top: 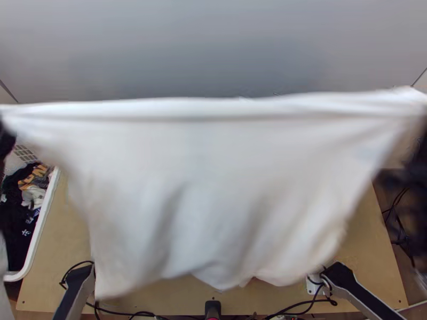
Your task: Fold the t-shirt
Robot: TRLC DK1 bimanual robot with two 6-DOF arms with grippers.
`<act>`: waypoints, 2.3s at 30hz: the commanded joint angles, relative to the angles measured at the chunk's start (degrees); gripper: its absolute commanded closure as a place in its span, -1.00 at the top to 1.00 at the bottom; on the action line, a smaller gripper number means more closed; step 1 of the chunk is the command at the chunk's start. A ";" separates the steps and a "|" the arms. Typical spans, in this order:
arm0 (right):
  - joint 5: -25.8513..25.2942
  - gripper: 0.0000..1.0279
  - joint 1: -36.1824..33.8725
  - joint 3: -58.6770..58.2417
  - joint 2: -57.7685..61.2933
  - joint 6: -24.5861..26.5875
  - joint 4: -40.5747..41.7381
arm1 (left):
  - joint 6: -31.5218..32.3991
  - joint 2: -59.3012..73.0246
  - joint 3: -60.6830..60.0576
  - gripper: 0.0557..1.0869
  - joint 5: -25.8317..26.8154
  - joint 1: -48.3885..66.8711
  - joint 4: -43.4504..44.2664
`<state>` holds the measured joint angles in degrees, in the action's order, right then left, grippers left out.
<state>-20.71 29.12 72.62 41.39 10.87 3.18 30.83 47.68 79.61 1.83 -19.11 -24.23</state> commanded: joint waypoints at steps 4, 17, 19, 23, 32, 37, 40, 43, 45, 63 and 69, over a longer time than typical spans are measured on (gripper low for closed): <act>14.56 -0.95 -12.43 7.71 35.25 -14.04 14.22 | -1.39 32.21 10.56 -0.93 0.72 5.84 7.00; 16.49 -0.95 -20.34 50.87 66.02 -25.55 2.88 | -2.18 61.57 51.34 -0.93 -2.26 11.12 -1.52; 16.67 -0.95 -20.51 53.50 61.80 -28.63 -3.27 | -0.07 56.56 48.88 -0.93 -2.18 11.38 -2.49; 21.76 -0.95 -20.69 46.38 45.36 -30.82 -10.74 | 4.50 41.70 40.44 -0.93 -1.91 11.38 -5.92; 29.94 -0.95 -20.95 24.06 2.91 -28.63 -31.74 | 5.38 0.48 19.97 -0.93 -1.56 13.49 -9.61; 29.23 -0.95 -19.46 20.46 -7.99 -27.22 -42.38 | 4.85 -7.25 18.91 -0.93 -1.65 11.12 -16.20; 27.30 -0.95 -18.67 20.46 -8.95 -27.05 -43.35 | 3.54 -9.62 16.71 -0.93 -1.83 11.12 -17.17; 23.79 -0.95 -16.56 20.37 -8.78 -26.43 -42.99 | 2.57 -10.59 15.92 -0.93 -1.83 11.12 -16.73; 20.45 -0.95 -13.66 20.63 -8.52 -25.11 -39.83 | 2.57 -10.50 16.63 -0.93 -2.00 11.12 -15.76; 10.07 -0.95 4.54 47.88 -2.10 -15.62 -38.25 | 0.90 -8.48 24.80 -0.93 -2.44 9.53 -9.26; 9.99 -0.94 4.54 47.79 -3.33 -15.62 -41.76 | 0.37 -9.98 23.22 -0.93 -2.53 9.09 -10.58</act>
<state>-10.22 32.71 118.39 38.87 -5.43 -35.55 31.83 38.81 103.33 -0.25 -9.37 -34.17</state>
